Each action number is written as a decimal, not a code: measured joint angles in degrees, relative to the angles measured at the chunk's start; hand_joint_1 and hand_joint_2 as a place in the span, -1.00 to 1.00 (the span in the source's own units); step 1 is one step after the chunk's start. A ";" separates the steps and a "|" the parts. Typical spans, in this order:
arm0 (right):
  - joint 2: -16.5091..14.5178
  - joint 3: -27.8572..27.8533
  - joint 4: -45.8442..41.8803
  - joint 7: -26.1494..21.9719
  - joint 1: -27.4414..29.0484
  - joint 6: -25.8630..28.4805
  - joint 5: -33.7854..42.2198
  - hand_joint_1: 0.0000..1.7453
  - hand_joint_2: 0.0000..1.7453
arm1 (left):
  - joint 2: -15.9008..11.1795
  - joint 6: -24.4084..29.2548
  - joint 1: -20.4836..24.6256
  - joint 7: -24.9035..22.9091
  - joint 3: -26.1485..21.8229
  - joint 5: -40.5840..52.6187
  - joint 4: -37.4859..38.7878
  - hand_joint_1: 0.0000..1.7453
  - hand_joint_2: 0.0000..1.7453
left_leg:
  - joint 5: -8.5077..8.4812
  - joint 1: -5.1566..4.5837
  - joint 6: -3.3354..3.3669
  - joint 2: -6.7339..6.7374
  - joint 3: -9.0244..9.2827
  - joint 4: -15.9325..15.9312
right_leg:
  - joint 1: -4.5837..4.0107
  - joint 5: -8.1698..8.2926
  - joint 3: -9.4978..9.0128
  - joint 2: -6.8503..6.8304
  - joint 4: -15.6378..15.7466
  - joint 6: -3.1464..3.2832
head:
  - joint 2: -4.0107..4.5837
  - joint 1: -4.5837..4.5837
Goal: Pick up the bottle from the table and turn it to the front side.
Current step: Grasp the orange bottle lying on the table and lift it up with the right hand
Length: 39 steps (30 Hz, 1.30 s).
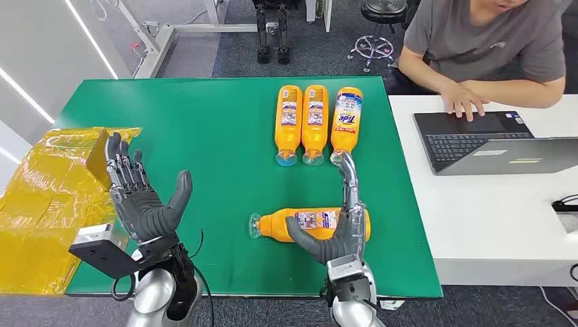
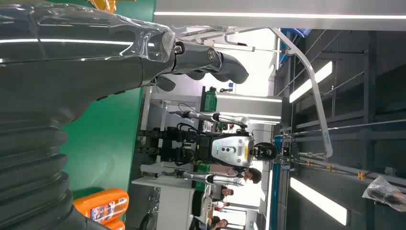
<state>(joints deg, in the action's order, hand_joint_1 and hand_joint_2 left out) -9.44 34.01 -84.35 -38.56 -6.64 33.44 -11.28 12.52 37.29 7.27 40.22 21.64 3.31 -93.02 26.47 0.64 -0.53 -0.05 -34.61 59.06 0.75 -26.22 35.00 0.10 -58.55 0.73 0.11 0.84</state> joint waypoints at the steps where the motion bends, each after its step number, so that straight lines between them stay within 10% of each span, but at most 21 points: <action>1: 0.00 0.00 -0.01 0.04 0.00 0.09 -0.01 -1.00 1.00 | 0.00 -0.05 0.00 0.00 0.00 -0.02 0.00 -1.00 1.00 | 0.00 0.00 0.00 0.00 0.00 0.00 | 0.00 0.00 0.00 0.00 0.00 0.00 | 0.00 0.00; 19: 1.88 0.55 0.50 7.65 -0.94 -1.92 -10.82 -1.00 1.00 | -0.10 0.83 -0.09 0.00 0.00 -0.10 -0.01 -1.00 1.00 | 0.00 0.00 0.00 -0.01 0.00 0.00 | 0.00 0.00 -0.01 -0.01 0.00 0.00 | 0.00 -0.01; 29: 8.69 2.12 4.48 26.21 -6.32 -21.45 -36.28 -1.00 1.00 | -0.93 0.87 -1.18 0.00 0.00 -0.25 -1.28 -1.00 1.00 | -0.01 0.00 0.01 -0.02 0.00 0.02 | 0.01 0.02 -0.04 -0.04 0.00 0.00 | 0.00 0.00; 39: 12.12 3.64 9.89 28.69 -13.65 -31.07 -41.98 -1.00 1.00 | -1.36 0.41 -1.52 0.00 0.00 -0.40 -2.08 -1.00 1.00 | -0.02 0.00 0.02 -0.04 0.01 0.03 | 0.01 0.04 -0.04 -0.06 0.00 0.03 | 0.00 0.01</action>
<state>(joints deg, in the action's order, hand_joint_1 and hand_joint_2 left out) 2.68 37.65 -74.46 -9.86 -20.29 2.37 -53.26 11.16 37.69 5.74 40.22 21.64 2.91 -95.10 26.45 0.64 -0.51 -0.08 -34.60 59.09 0.76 -26.18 34.95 0.05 -58.56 0.76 0.11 0.85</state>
